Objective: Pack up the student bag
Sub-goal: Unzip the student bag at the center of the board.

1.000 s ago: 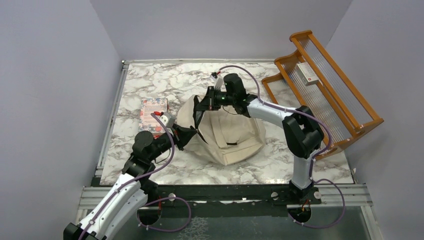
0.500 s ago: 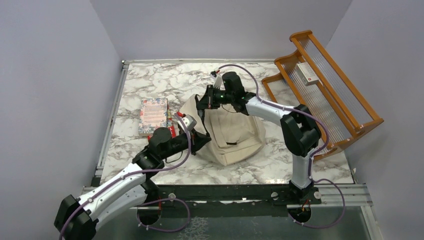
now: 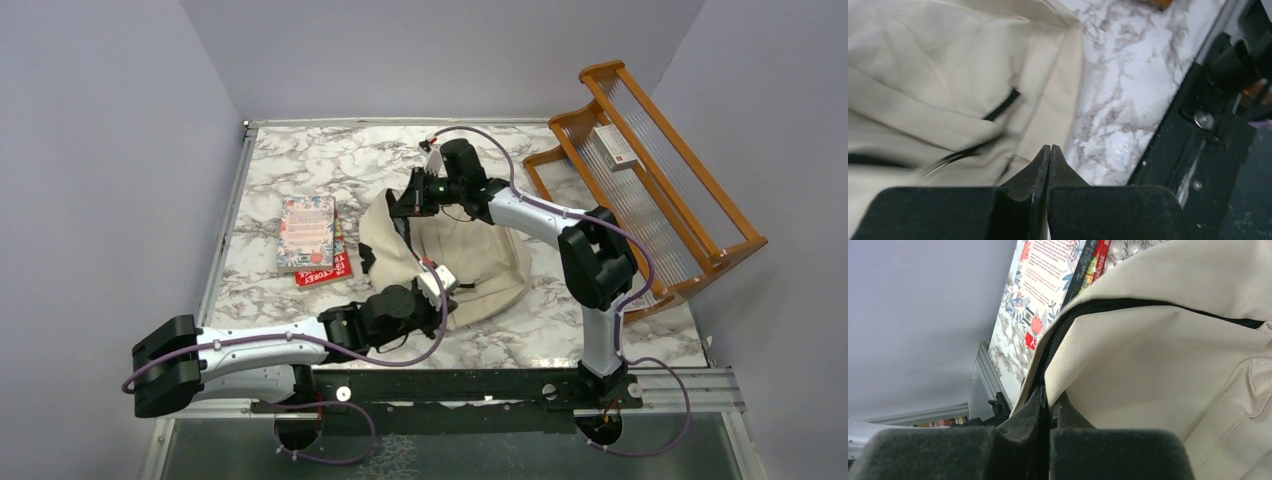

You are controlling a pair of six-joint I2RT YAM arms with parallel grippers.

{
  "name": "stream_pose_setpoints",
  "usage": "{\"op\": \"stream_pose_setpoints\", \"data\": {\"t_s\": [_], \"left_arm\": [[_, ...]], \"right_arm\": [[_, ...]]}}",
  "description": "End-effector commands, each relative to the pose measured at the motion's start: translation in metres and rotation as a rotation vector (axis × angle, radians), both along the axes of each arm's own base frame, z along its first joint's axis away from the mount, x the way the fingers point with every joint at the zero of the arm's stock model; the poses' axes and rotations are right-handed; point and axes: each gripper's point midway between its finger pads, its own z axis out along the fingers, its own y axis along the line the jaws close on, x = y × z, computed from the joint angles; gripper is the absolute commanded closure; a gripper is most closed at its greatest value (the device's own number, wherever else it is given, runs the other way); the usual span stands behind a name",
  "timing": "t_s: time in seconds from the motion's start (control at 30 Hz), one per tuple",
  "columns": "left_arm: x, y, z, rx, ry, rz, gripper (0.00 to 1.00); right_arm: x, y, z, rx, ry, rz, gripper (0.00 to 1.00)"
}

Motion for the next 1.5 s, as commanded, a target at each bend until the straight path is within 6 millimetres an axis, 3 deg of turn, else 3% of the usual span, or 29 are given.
{"op": "stream_pose_setpoints", "data": {"t_s": [0.0, 0.27, 0.43, 0.57, 0.63, 0.77, 0.97, 1.23, 1.33, 1.47], "left_arm": [[-0.008, -0.015, 0.007, -0.013, -0.009, 0.038, 1.0], [-0.005, 0.006, -0.019, 0.038, 0.033, 0.134, 1.0], [0.003, 0.015, 0.008, -0.034, 0.009, 0.197, 0.99], [0.011, 0.041, 0.05, -0.148, -0.005, 0.302, 0.8], [0.016, 0.062, 0.068, -0.211, 0.01, 0.394, 0.61], [0.027, 0.113, 0.082, -0.282, 0.074, 0.629, 0.46], [0.033, 0.142, 0.076, -0.254, 0.092, 0.775, 0.44], [0.046, 0.151, 0.079, -0.225, 0.128, 0.848, 0.4], [0.061, 0.145, 0.065, -0.165, 0.186, 0.845, 0.38], [0.088, 0.139, 0.036, -0.097, 0.339, 0.829, 0.37]], "right_arm": [[0.026, 0.003, 0.039, 0.066, -0.136, -0.034, 1.0], [0.01, 0.006, 0.053, 0.104, -0.164, 0.066, 0.97], [0.008, -0.012, 0.056, 0.032, -0.222, 0.02, 0.78], [0.005, -0.034, 0.058, -0.054, -0.27, -0.03, 0.64], [0.002, -0.043, 0.061, -0.082, -0.298, -0.042, 0.57], [-0.009, -0.063, 0.065, -0.132, -0.341, -0.066, 0.48], [-0.039, -0.086, 0.063, -0.151, -0.372, -0.038, 0.4], [-0.098, -0.097, 0.016, -0.134, -0.245, 0.135, 0.38], [-0.114, -0.091, 0.012, -0.06, -0.205, 0.185, 0.38], [-0.118, -0.087, 0.009, -0.019, -0.157, 0.181, 0.38]]}}
